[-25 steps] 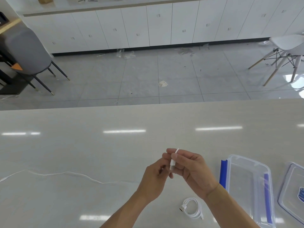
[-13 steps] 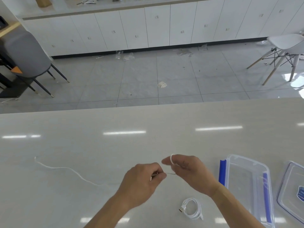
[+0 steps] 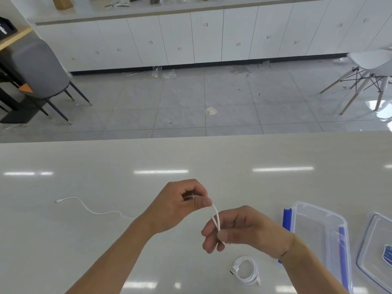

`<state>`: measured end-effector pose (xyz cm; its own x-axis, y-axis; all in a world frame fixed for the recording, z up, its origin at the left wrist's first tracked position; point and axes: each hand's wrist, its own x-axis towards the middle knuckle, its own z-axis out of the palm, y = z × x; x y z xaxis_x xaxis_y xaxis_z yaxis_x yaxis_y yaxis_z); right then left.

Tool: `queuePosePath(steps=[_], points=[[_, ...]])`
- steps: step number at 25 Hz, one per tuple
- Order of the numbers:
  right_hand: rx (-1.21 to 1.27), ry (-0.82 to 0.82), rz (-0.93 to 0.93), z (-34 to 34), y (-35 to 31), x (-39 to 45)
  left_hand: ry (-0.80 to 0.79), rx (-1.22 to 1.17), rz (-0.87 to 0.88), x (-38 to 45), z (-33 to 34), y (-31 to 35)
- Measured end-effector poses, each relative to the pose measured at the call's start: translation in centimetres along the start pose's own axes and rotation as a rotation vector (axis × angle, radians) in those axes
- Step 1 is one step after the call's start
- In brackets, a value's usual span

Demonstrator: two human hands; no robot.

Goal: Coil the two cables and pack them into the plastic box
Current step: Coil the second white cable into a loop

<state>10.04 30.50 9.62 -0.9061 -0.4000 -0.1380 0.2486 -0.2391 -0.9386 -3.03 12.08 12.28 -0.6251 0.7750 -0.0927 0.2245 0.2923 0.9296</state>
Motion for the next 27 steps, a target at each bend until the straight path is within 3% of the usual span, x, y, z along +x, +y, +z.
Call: queuePosePath(steps=[5, 10, 13, 16, 19, 23, 27], points=[[0.286, 0.303, -0.247, 1.2, -0.5, 0.5, 0.154, -0.222, -0.066, -0.4, 4.9, -2.5], [0.442, 0.644, -0.38, 0.7, 0.0, 1.7, 0.193, -0.129, -0.12, -1.8, 8.8, -3.7], [0.38, 0.776, -0.395, 0.3, 0.8, 2.1, 0.19, -0.054, -0.159, -2.3, 8.8, -3.4], [0.134, 0.926, -0.336, 0.1, 1.9, 2.2, 0.137, 0.039, -0.157, -2.7, 7.8, -2.5], [-0.13, 0.876, -0.174, 0.1, 3.0, 2.2, 0.078, 0.166, -0.13, -3.0, 6.2, -1.1], [-0.398, 0.547, -0.067, 0.3, 2.8, 1.7, 0.047, 0.336, -0.089, -2.9, 3.0, 1.0], [-0.251, 0.366, -0.045, 1.3, 1.9, 0.9, -0.05, 0.455, 0.014, -2.6, 0.2, 2.0]])
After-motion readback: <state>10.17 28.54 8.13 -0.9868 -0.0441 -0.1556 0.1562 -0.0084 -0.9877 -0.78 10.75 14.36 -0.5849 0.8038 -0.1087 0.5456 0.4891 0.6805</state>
